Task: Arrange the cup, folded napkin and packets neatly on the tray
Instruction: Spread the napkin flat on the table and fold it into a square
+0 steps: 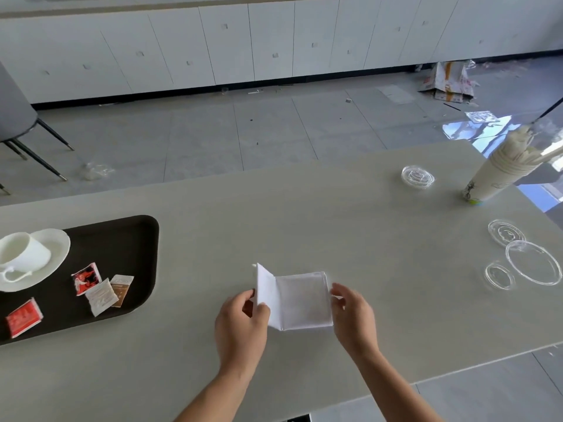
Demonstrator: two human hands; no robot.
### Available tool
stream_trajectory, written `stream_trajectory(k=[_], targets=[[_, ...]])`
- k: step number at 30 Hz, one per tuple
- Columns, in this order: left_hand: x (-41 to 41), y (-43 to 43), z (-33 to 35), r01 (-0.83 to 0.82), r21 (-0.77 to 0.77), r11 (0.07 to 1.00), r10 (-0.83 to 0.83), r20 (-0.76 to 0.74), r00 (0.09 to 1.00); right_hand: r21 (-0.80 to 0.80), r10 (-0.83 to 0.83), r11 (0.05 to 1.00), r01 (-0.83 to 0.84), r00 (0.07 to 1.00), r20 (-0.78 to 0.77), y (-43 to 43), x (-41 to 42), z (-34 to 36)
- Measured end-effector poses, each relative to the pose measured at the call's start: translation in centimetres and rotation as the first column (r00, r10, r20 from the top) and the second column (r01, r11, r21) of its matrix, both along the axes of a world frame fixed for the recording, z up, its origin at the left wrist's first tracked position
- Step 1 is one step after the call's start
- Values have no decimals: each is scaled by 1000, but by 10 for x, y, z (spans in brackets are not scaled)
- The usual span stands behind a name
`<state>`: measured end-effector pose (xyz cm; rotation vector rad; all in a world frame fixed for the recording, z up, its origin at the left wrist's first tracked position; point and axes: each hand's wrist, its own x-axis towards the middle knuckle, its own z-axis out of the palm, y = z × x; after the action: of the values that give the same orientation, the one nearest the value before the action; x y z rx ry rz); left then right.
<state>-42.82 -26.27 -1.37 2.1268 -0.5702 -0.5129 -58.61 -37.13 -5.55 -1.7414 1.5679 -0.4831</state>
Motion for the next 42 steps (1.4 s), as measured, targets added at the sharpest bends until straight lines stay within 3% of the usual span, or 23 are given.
stream_trajectory(k=[3,6,10,12,15,22,31,36,39,42], targets=[[-15,-14,2,48,-20,999,-46,87,995,-33,52,998,-52,999,11,-4,0,-3],[-31,-30,3,118,-56,991,-107,176,978,33,27,999,-30,997,68,-11,0,-6],[-47,-45,-6,258,19,966,-251,309,917,229,-90,973,16,944,316,-18,-1,-7],[-53,-52,-13,297,67,952,-301,352,886,286,-140,958,32,921,364,-20,-3,-9],[-59,-61,-24,352,93,931,-359,389,848,323,-128,946,20,939,318,-25,-3,-10],[-65,-60,-46,436,71,897,-414,479,774,251,-45,968,2,985,167,-33,6,-5],[-68,-54,-63,501,-3,866,-433,497,752,352,-64,936,-24,969,237,-40,3,-12],[-68,-54,-71,579,5,815,-498,517,696,317,-36,948,-33,977,209,-41,3,-9],[-64,-45,-74,665,19,746,-573,527,628,277,13,959,-63,984,177,-40,2,-9],[-53,-35,-75,751,188,633,-713,520,471,205,113,970,-127,991,78,-39,0,-9]])
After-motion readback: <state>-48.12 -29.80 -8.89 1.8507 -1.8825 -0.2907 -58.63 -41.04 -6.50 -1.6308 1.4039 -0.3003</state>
